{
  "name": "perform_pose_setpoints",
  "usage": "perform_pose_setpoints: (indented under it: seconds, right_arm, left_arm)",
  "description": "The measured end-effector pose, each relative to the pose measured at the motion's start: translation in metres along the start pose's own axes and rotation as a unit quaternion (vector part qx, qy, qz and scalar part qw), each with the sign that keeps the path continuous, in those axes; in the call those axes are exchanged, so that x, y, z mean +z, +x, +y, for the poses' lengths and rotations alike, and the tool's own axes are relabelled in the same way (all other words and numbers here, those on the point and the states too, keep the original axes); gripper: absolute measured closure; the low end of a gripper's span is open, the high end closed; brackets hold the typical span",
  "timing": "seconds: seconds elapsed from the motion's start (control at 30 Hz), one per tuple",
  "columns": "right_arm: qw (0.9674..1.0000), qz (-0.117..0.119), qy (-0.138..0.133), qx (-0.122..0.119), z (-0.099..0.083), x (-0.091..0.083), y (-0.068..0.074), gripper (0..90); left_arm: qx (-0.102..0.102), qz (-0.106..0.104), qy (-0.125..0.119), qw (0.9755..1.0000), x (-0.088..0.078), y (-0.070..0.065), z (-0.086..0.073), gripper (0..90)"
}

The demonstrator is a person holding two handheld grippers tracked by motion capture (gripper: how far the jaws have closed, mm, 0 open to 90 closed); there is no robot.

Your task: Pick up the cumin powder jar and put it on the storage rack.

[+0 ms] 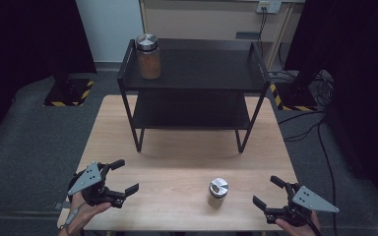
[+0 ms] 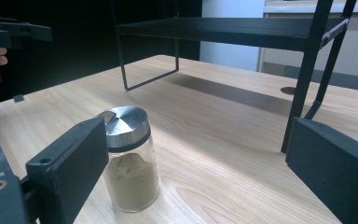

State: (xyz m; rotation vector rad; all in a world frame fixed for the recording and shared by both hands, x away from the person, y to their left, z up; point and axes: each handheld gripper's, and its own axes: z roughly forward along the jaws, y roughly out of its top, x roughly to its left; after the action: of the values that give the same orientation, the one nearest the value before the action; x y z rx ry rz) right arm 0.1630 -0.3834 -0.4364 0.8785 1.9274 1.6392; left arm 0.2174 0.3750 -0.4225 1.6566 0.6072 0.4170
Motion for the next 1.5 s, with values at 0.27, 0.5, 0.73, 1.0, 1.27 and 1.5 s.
perform_pose_setpoints:
  seconds: [0.27,0.5,0.73,1.0,1.27,1.5]
  right_arm:
    - [0.9999,0.008,-0.007,-0.001,-0.001,0.001,-0.001,2.8]
    - [0.9996,0.029,0.0,-0.002,0.003,0.003,-0.003,1.7]
    - [0.9992,0.036,0.002,-0.014,0.017,0.0,-0.007,1.6]
    - [0.9971,0.057,0.018,-0.046,0.048,-0.009,-0.014,1.3]
    - [0.9935,0.082,0.048,-0.062,0.089,-0.013,-0.028,1.3]
    - [0.988,0.104,0.082,-0.079,0.106,0.001,-0.033,1.6]
  left_arm:
    - [0.005,0.001,0.002,1.0,0.0,-0.001,0.001,2.0]
    - [0.008,0.002,0.004,1.0,0.0,-0.002,0.001,1.6]
    - [0.008,0.006,0.004,0.9999,0.0,-0.002,0.001,0.9]
    - [0.009,0.009,0.005,0.9999,-0.001,-0.003,0.001,0.5]
    - [0.008,0.009,0.006,0.9999,-0.001,-0.003,0.001,0.5]
    - [0.007,0.009,0.006,0.9999,-0.001,-0.003,0.001,0.6]
